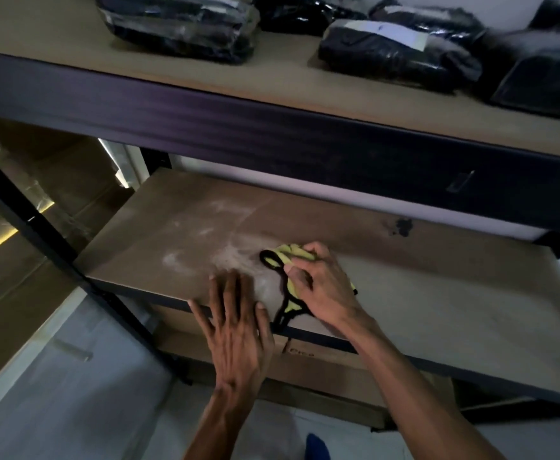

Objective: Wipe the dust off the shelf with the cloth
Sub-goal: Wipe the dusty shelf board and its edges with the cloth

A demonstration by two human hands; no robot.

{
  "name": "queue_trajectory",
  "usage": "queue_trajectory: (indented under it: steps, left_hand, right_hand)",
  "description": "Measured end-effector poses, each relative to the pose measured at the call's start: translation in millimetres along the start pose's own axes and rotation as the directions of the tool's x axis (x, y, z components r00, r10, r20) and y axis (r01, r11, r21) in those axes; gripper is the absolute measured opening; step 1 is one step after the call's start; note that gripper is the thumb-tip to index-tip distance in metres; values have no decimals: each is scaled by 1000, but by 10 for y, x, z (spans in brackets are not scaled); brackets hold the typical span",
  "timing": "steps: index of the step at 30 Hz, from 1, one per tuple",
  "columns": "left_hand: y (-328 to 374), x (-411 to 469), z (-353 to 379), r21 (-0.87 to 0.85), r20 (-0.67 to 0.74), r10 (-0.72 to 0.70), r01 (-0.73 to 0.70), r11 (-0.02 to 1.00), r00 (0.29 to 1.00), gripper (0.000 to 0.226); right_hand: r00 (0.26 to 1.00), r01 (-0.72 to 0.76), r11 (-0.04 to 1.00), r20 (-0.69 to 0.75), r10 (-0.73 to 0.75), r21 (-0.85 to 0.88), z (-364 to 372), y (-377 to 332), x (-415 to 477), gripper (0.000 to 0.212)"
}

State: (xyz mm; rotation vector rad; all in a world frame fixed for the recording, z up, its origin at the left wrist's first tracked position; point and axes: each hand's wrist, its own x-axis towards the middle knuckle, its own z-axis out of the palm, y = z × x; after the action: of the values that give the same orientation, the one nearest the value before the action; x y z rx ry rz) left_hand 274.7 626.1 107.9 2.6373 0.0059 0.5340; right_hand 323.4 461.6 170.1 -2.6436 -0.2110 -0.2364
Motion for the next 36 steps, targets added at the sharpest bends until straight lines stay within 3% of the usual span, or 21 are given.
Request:
queue_trajectory:
  steps: [3,5,8,11,14,18,21,24,26,28,30,31,33,36]
  left_hand:
    - [72,-20,39,16,17,3,-3,1000,1000,56]
    - [87,-20,60,37,27,5,-6,999,1000,56]
    - [80,-21,69,37,21,12,-12,999,1000,56]
    - [72,-20,80,42,18,24,-24,999,1000,58]
    - [64,-12,93,59,26,19,-20,998,999,59]
    - [72,-14,78,52,20,24,-25,998,1000,58]
    - [62,-17,69,43,13,32,-33,999,999,58]
    - [47,-25,60,37,8,35,-35,999,999,58]
    - [48,-26,56,33,7,37,-37,999,999,57]
    - [44,-28,45,46,15,38,-39,998,999,57]
    - [41,-25,34,55,21,41,-42,998,999,59]
    - [48,-21,32,55,22,42,-43,998,999,59]
    - [51,-18,27,58,24,37,-39,998,999,59]
    - [51,-23,29,55,20,24,-25,998,1000,58]
  right_hand:
    - [995,-76,997,-70,78,30,-320,405,39,30]
    - [956,-161,986,-254,147,-35,-557,838,107,40]
    - [804,-467,882,-443,396,-58,-816,1472,199,40]
    - [694,-678,732,-389,606,-67,-740,1789,201,35]
    - [773,-618,769,-302,557,-162,-495,1521,193,35]
    - [934,-342,924,-168,315,-169,-137,581,145,33]
    - [980,-195,962,-73,184,-194,-42,246,110,32]
    - [988,-107,988,-120,94,-109,-176,412,81,31]
    - [963,-195,975,-209,170,-108,-317,808,159,38]
    - [869,-419,903,-334,365,-101,-495,1234,268,43]
    - [769,-599,797,-334,545,-77,-536,1422,345,33]
    - [753,-626,776,-323,574,-80,-489,1394,359,32]
    - [791,-588,800,-292,538,-118,-304,1125,367,36]
    - [905,-406,896,-215,368,-179,48,509,349,36]
